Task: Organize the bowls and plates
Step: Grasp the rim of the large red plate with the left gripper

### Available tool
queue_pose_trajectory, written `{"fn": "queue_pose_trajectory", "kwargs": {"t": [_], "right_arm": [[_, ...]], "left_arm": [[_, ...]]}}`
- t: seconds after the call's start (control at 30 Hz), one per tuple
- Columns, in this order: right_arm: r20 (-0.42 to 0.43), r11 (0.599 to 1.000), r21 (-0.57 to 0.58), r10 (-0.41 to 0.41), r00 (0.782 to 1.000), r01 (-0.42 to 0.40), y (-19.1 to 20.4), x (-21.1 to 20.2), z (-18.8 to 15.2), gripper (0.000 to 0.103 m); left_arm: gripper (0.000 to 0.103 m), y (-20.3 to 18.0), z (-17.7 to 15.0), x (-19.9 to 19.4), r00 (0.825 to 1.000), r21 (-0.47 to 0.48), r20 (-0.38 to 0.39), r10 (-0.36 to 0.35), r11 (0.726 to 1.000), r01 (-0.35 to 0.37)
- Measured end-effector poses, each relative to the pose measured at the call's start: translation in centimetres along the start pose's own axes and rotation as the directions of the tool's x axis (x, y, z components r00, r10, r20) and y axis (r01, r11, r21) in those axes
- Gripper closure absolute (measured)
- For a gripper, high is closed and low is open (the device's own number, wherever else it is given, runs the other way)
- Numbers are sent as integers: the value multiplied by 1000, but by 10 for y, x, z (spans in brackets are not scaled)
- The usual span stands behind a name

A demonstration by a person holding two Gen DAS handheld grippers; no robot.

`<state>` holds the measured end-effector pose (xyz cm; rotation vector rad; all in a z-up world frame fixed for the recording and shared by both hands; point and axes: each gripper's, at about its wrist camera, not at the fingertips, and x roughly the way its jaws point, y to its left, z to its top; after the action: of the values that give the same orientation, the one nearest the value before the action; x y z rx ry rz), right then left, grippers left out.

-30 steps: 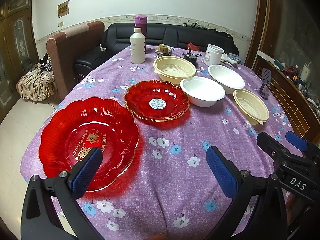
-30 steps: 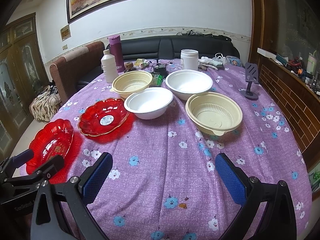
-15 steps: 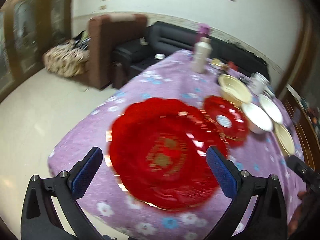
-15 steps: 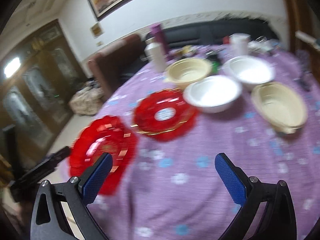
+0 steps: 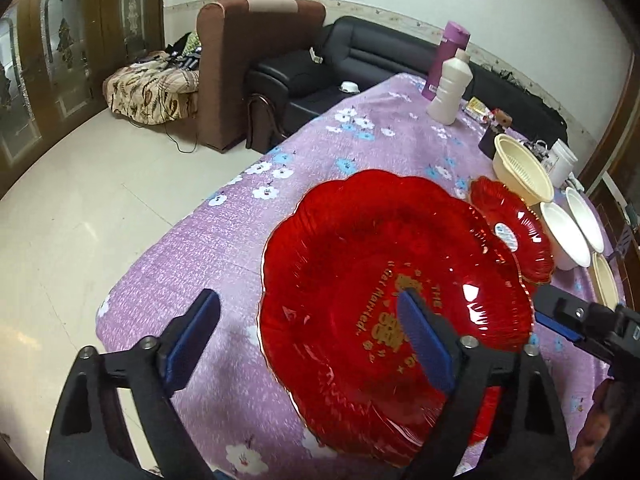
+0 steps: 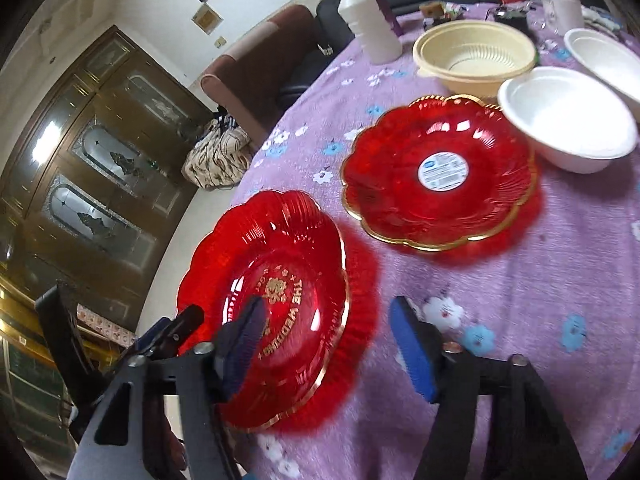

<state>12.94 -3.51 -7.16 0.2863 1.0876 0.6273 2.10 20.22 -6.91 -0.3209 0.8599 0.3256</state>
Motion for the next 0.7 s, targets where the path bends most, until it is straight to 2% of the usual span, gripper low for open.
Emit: {"fn": "queue_pose_trajectory", "kwargs": {"t": [0.1,0.2,0.27,0.3,0.33,0.53,0.7], "right_arm": [[-28,1000,-3,-13,1000,13,4,17,3,49],[-37,1000,-1,-24,999,24,7,25,4,68],[-28,998,-24,-65,997,65,11,26,5,82],[-32,997,-29,-78,996,77,10,28,5,94],[-40,996,-26,-86,995,85,9,30,6,97],[-49,995,-41,-98,994,96,7,34,7,99],[-40,994,-49,-102,994,100,7,28,5,99]], "left_arm": [[24,3,1,10,1000,-1,-31,3,1000,-3],[41,3,0,22,996,13,-84,5,1000,-4],[61,4,-1,30,992,17,-122,14,1000,-12],[62,3,-1,31,992,28,-126,27,999,-24],[63,3,-1,30,993,38,-112,44,998,-40],[65,4,1,31,992,23,-117,54,998,-51],[75,4,2,28,991,12,-119,60,998,-59]]}}
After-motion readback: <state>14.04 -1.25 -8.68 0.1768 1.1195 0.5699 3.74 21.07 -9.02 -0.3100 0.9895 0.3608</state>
